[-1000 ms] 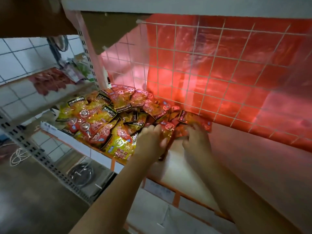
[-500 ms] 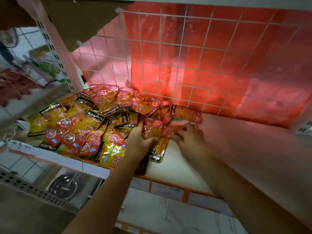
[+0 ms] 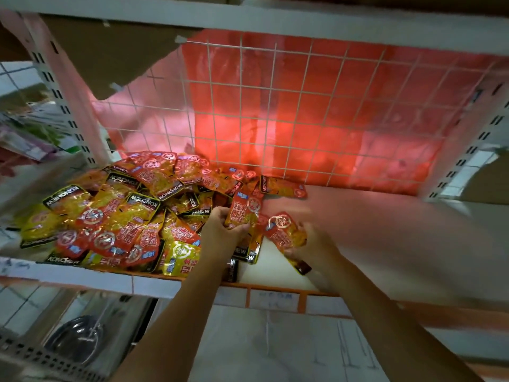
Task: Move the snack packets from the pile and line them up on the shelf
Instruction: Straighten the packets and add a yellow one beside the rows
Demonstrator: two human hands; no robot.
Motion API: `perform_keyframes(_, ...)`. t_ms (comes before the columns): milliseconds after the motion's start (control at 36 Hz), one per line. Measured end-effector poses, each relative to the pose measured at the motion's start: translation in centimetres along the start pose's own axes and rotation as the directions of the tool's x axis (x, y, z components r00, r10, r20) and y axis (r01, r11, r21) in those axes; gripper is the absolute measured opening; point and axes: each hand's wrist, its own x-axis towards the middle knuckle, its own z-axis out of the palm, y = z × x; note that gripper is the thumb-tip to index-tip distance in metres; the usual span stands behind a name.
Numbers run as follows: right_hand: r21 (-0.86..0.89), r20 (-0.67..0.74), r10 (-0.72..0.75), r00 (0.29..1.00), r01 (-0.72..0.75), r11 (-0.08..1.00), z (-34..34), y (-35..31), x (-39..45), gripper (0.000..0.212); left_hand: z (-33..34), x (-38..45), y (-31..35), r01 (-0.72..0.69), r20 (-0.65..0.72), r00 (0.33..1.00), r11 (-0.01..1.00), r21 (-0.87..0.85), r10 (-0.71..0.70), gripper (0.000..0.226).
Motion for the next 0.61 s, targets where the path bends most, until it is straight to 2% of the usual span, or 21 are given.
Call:
perform_keyframes(111, 0.140, -0.033, -0.010, 0.999, 0.014, 0.990, -0.7, 0.9, -1.3, 0.048, 0.3, -0.2, 0.4, -0.007, -0.037, 0.999, 0.995, -0.102, 0.003, 0.039)
perform_keyframes(222, 0.486, -0.050, 0.043, 0.998, -0.014, 0.874, -1.5, 1.8, -2.6, 0.034, 1.4, -2.0, 1.3, -0.018, -0.054, 0.999, 0.981, -0.194, 0.008, 0.036)
perform_keyframes(333, 0.588, -0.057, 0.032, 0.998, 0.008, 0.809, -3.0, 3.1, -2.9, 0.052, 3.6, -4.2, 3.4, 0.010, 0.005, 1.000, 0.945, -0.327, -0.009, 0.034)
perform_keyframes(444, 0.743, -0.058, -0.052, 0.997, 0.078, 0.665, -5.4, 4.6, -3.4, 0.034, 6.7, -6.0, 4.8, 0.022, 0.032, 0.999, 0.935, -0.353, -0.011, 0.032)
perform_keyframes(528, 0.815, -0.057, -0.057, 0.997, 0.079, 0.574, -7.4, 6.8, -3.7, 0.016, 9.9, -7.7, 5.8, 0.043, 0.056, 0.998, 0.923, -0.383, -0.023, 0.028)
perform_keyframes(611, 0.820, -0.072, 0.002, 0.997, 0.058, 0.570, -10.1, 9.7, -3.8, 0.003, 13.9, -9.5, 6.9, 0.083, 0.043, 0.997, 0.901, -0.427, -0.071, 0.028)
